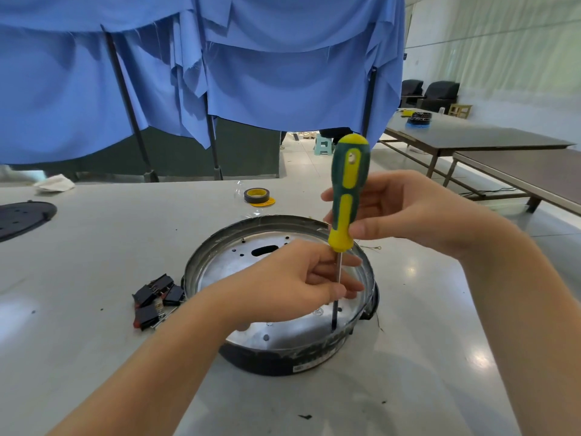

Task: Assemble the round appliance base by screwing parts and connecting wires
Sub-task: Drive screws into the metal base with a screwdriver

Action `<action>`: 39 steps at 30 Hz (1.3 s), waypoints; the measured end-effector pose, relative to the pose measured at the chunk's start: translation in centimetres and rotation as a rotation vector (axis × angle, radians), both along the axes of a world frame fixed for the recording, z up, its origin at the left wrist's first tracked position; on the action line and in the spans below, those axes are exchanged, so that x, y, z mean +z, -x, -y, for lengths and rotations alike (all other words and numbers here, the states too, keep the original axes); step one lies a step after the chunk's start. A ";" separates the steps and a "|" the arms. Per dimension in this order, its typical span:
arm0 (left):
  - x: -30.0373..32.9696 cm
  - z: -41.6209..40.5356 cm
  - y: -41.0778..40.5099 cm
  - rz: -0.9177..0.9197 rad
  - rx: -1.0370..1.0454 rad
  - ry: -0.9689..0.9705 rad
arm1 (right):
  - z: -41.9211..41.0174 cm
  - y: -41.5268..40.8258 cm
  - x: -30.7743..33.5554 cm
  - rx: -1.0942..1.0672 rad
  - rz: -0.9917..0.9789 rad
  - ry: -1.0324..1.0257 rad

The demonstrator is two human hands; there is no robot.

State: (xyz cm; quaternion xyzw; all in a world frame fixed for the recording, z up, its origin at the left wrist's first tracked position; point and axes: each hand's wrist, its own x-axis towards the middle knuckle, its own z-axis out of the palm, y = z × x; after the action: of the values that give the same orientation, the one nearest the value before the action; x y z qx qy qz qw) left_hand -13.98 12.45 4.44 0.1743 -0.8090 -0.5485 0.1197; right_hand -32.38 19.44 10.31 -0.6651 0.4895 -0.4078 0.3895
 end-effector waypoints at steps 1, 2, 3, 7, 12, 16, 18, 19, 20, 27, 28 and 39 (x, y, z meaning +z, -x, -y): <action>0.0 0.0 0.0 0.002 0.016 0.028 | 0.1 -0.1 0.0 -0.037 -0.042 0.021; -0.1 0.0 0.0 0.002 0.036 0.054 | 0.1 -0.2 0.0 -0.066 -0.082 0.035; -0.1 -0.1 0.0 -0.001 0.062 0.078 | 0.1 -0.4 0.0 -0.090 -0.113 0.043; -0.1 0.0 0.0 -0.043 0.186 0.164 | 0.4 -1.7 0.0 -0.195 -0.286 0.113; 0.1 0.1 -0.1 -0.035 0.156 0.131 | 0.6 -1.1 -0.1 -0.168 -0.255 0.083; 0.0 -0.1 0.0 0.004 0.071 0.081 | 0.2 0.1 0.0 0.067 0.005 -0.058; 0.0 -0.1 0.0 0.014 0.042 0.062 | 0.0 0.5 0.0 0.139 0.067 -0.064; 0.0 -0.1 0.0 0.012 0.036 0.051 | -0.1 0.4 0.0 0.135 0.070 -0.058; 0.0 -0.1 0.0 0.007 0.038 0.046 | -0.1 0.3 0.1 0.105 0.061 -0.045; -0.2 -0.3 0.4 -0.050 0.183 0.202 | 0.5 -2.2 -0.1 -0.317 -0.265 0.265; -0.3 -0.3 0.4 -0.050 0.181 0.208 | 0.6 -2.4 -0.2 -0.336 -0.279 0.280; -0.1 -0.4 0.4 0.005 0.076 0.046 | -0.5 0.0 0.3 0.147 0.070 -0.013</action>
State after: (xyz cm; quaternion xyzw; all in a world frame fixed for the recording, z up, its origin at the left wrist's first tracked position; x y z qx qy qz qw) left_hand -14.34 12.82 4.32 0.2036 -0.8146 -0.5242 0.1423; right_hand -32.42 19.93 10.59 -0.6822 0.4281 -0.3977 0.4395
